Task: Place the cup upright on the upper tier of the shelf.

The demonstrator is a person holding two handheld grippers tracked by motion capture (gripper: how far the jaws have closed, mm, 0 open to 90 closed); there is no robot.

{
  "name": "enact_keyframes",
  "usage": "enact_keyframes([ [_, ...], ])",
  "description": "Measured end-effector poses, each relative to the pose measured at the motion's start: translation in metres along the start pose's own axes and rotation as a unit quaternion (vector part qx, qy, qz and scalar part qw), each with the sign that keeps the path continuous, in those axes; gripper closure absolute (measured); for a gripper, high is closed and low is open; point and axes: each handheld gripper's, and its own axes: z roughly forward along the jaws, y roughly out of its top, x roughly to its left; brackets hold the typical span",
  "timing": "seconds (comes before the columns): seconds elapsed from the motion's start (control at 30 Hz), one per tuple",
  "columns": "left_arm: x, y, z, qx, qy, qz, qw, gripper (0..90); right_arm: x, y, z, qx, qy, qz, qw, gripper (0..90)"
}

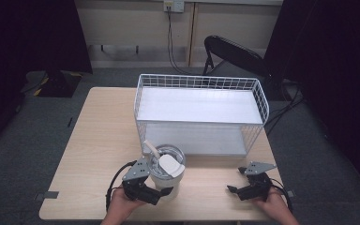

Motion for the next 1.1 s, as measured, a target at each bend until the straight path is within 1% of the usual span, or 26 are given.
enact_keyframes([
  [0.13, 0.0001, -0.0003, 0.0003, -0.003, 0.000, -0.001, 1.0000, 8.4, 0.0000, 0.0000, 0.0000, 0.000, 0.000, 0.000, 1.0000, 11.0],
  [0.23, -0.0010, -0.0015, 0.0002, -0.010, 0.004, 0.004, 0.9999, 8.7, 0.0000, 0.0000, 0.0001, 0.000, 0.000, 0.000, 1.0000, 11.0],
  [0.4, -0.0033, -0.0050, -0.0011, -0.027, 0.013, 0.024, 0.9993, 9.8, 0.0000, 0.0000, 0.0000, 0.000, 0.000, 0.000, 1.0000, 11.0],
  [0.47, -0.0038, -0.0056, -0.0011, -0.031, 0.015, 0.026, 0.9991, 9.9, 0.0001, 0.0000, 0.0001, -0.001, 0.000, 0.000, 1.0000, 11.0],
  [0.5, -0.0053, -0.0063, -0.0016, -0.036, 0.021, 0.034, 0.9986, 10.0, 0.0000, 0.0000, 0.0000, 0.000, 0.000, 0.000, 1.0000, 11.0],
  [0.53, -0.0053, -0.0063, -0.0016, -0.036, 0.021, 0.034, 0.9986, 10.0, 0.0000, 0.0000, 0.0000, 0.000, 0.000, 0.000, 1.0000, 11.0],
  [0.6, -0.0069, -0.0061, -0.0020, -0.040, 0.024, 0.045, 0.9979, 10.1, 0.0000, 0.0000, 0.0001, 0.000, 0.000, 0.000, 1.0000, 11.0],
  [0.7, -0.0093, -0.0058, -0.0018, -0.044, 0.024, 0.051, 0.9975, 10.1, 0.0000, 0.0000, 0.0000, 0.000, 0.000, 0.000, 1.0000, 11.0],
  [0.77, -0.0092, -0.0057, -0.0015, -0.045, 0.023, 0.051, 0.9974, 10.0, 0.0000, 0.0000, 0.0001, -0.001, 0.000, 0.000, 1.0000, 11.0],
  [0.83, -0.0083, -0.0066, -0.0017, -0.047, 0.023, 0.045, 0.9976, 10.0, 0.0000, 0.0000, 0.0000, 0.000, 0.000, 0.000, 1.0000, 11.0],
  [0.87, -0.0061, -0.0076, -0.0021, -0.049, 0.021, 0.038, 0.9978, 9.9, 0.0001, 0.0000, 0.0000, 0.000, 0.000, 0.000, 1.0000, 11.0],
  [0.9, -0.0061, -0.0076, -0.0021, -0.049, 0.021, 0.038, 0.9978, 9.9, 0.0001, 0.0000, 0.0000, 0.000, 0.000, 0.000, 1.0000, 11.0],
  [0.93, -0.0051, -0.0081, -0.0023, -0.051, 0.021, 0.033, 0.9979, 9.9, -0.0001, 0.0000, 0.0000, 0.000, 0.000, -0.001, 1.0000, 11.0],
  [1.1, -0.0030, -0.0090, -0.0006, -0.059, 0.011, 0.025, 0.9978, 9.5, 0.0000, 0.0000, 0.0000, 0.000, 0.000, 0.000, 1.0000, 11.0],
])
